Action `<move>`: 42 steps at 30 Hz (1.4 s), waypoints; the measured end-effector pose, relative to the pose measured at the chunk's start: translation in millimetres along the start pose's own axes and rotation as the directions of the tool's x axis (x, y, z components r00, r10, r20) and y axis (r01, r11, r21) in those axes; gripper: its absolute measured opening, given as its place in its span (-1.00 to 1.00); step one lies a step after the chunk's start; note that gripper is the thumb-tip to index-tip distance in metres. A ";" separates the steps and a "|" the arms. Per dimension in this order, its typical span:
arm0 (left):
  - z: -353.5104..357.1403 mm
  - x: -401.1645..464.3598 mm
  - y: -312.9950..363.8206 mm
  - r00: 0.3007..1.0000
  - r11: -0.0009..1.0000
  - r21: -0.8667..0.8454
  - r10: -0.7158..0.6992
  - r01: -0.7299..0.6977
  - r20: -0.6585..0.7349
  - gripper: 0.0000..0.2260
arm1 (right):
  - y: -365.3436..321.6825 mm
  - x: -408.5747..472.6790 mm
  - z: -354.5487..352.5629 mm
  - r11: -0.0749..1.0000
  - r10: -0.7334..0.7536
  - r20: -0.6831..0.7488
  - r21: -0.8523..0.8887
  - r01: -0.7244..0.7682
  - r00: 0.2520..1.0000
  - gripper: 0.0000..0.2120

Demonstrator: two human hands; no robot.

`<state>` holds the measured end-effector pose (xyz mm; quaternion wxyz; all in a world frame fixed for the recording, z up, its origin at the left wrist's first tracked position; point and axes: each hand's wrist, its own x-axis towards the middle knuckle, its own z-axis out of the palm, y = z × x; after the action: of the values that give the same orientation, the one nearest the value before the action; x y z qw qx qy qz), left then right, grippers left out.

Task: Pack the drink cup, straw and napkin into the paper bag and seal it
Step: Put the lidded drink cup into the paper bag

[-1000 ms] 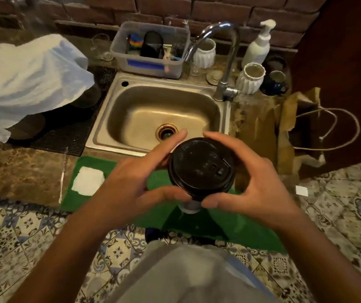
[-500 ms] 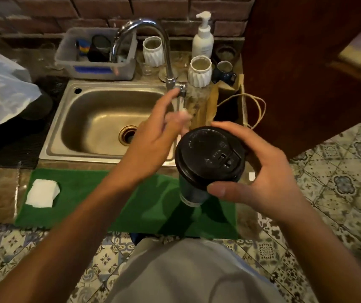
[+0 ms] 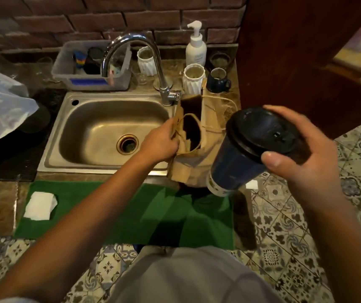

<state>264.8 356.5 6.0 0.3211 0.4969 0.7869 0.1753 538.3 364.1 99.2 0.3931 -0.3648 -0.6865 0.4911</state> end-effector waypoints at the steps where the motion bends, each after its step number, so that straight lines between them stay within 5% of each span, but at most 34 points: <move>1: -2.7 -2.7 -3.9 1.000 0.999 -0.031 -0.008 0.008 -0.007 -0.53 | 0.4 5.9 -0.2 1.000 -0.008 -0.034 0.018 0.009 0.999 -0.41; 10: -1.6 -47.4 2.1 0.998 0.987 -0.160 0.040 -0.031 0.056 -0.32 | -4.9 43.7 25.9 0.995 -0.101 -0.266 -0.035 0.095 0.959 -0.35; 16: 10.1 -75.3 -12.2 0.998 0.961 -0.276 0.013 0.003 0.059 -0.33 | 17.5 22.8 42.1 0.989 -0.079 -0.028 -0.125 0.075 0.997 -0.25; 22: 3.9 -87.4 -31.1 0.990 0.885 -0.444 -0.120 0.141 0.073 -0.58 | 33.3 13.9 38.7 0.959 -0.031 0.257 -0.265 0.102 0.966 -0.14; 27: -2.8 -98.5 -37.1 0.985 0.867 -0.467 -0.153 0.175 0.085 -0.54 | 36.0 23.5 34.0 0.874 0.079 0.495 -0.452 0.179 0.865 0.02; 32: -0.8 -105.3 -37.7 0.983 0.896 -0.406 -0.165 0.181 0.076 -0.58 | 22.2 49.0 53.3 0.827 0.075 0.702 -0.441 0.349 0.708 -0.09; 37: -1.5 -110.0 -39.9 0.983 0.893 -0.411 -0.164 0.181 0.078 -0.57 | 26.6 70.9 89.1 0.748 0.087 0.806 -0.441 0.497 0.585 -0.13; 42: -4.3 -114.1 -48.1 0.975 0.890 -0.401 -0.216 0.219 0.053 -0.51 | 55.1 78.6 114.5 0.591 0.357 0.801 -0.592 0.548 0.480 -0.05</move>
<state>264.0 233.2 18.3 0.4371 0.3291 0.7832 0.2954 408.4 403.3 36.7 -0.1895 -0.1510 -0.9466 0.2125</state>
